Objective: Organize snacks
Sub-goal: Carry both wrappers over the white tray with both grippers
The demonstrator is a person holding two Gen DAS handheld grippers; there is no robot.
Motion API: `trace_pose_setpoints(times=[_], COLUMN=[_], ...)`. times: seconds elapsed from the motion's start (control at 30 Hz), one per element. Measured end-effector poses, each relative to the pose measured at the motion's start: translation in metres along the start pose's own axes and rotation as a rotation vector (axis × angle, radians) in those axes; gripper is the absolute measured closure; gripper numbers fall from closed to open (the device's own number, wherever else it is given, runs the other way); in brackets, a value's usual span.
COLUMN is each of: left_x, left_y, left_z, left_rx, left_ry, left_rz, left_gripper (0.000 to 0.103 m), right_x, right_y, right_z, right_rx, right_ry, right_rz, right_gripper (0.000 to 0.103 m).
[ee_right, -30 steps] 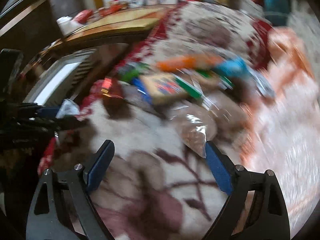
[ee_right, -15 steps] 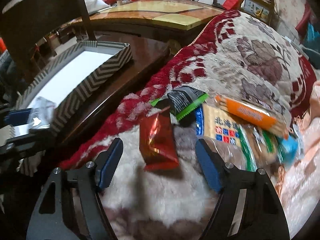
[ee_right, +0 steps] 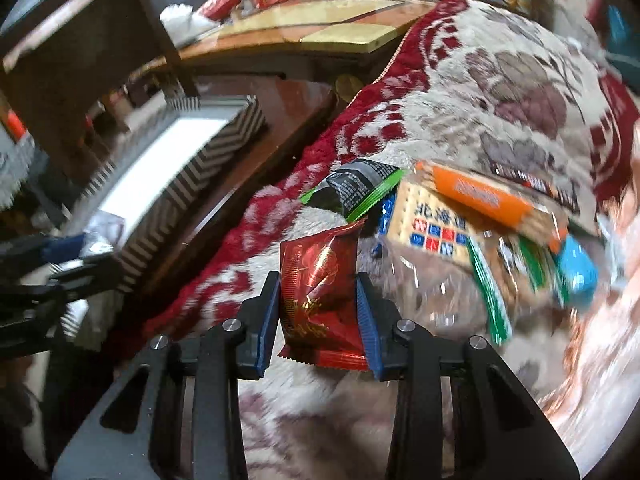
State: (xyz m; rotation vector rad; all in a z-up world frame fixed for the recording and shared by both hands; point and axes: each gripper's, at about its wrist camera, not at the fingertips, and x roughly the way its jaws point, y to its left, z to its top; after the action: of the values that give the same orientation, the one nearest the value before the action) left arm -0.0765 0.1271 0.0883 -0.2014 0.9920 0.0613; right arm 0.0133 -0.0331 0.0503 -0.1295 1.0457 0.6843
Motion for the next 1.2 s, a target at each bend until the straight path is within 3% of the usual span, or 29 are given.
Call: trace_pose_setpoints(times=[0.5,1.2], left_x=[-0.034,-0.031], left_y=[0.014,0.097], left_z=[0.005,0.005], left_rx=[-0.015,-0.152], left_ry=[-0.079,-0.075], left_rz=[0.072,0.184], left_gripper=[0.049,0.049], right_x=[-0.034,-0.007], right_y=[0.048,0.134], right_z=[0.008,0.045], right_rx=[-0.061,-0.21], right_ry=[-0.055,-0.018], right_rz=[0.068,0.154], right_gripper=[0.068,0.068])
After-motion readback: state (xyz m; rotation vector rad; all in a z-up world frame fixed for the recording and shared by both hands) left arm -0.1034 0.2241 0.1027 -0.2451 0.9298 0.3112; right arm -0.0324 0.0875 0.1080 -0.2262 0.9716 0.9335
